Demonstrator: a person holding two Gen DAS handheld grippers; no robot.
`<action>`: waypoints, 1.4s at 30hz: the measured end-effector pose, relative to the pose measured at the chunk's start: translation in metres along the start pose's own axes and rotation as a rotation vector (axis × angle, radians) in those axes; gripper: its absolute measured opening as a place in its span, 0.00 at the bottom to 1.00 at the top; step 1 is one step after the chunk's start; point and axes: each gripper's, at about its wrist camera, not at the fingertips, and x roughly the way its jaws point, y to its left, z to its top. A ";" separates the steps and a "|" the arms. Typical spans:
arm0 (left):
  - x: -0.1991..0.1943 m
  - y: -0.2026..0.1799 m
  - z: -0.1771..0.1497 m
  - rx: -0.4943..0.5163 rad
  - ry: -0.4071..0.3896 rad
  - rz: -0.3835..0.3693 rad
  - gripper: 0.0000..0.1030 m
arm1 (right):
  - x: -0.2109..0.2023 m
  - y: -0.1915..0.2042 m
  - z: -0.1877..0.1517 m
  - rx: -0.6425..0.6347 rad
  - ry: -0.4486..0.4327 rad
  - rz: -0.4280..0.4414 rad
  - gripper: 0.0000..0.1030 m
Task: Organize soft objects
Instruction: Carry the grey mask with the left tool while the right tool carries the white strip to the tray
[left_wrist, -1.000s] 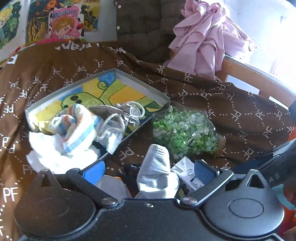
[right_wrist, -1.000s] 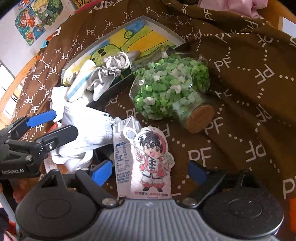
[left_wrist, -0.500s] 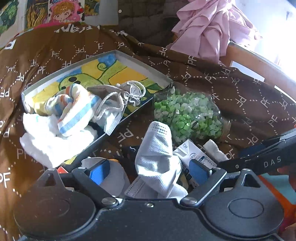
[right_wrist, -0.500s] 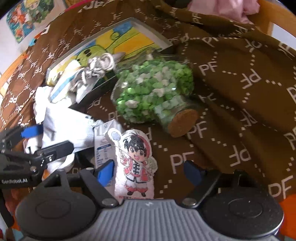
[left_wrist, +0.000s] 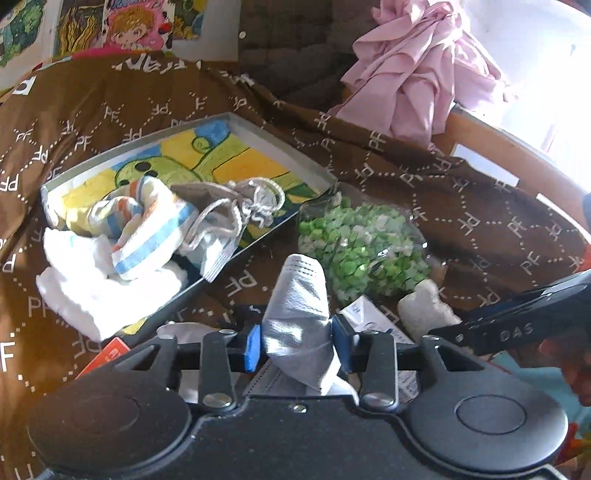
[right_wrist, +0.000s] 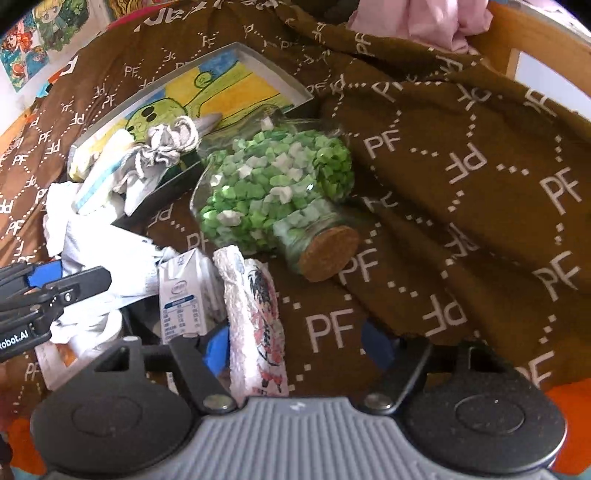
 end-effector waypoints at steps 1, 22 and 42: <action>0.000 -0.001 0.000 -0.001 -0.002 -0.010 0.38 | 0.001 0.001 -0.001 -0.008 0.005 0.001 0.74; -0.004 -0.001 -0.001 -0.055 0.009 -0.044 0.13 | 0.004 0.008 -0.003 -0.046 0.006 0.027 0.14; -0.048 0.008 0.020 -0.219 -0.223 -0.063 0.13 | -0.048 0.027 0.003 -0.142 -0.330 0.160 0.14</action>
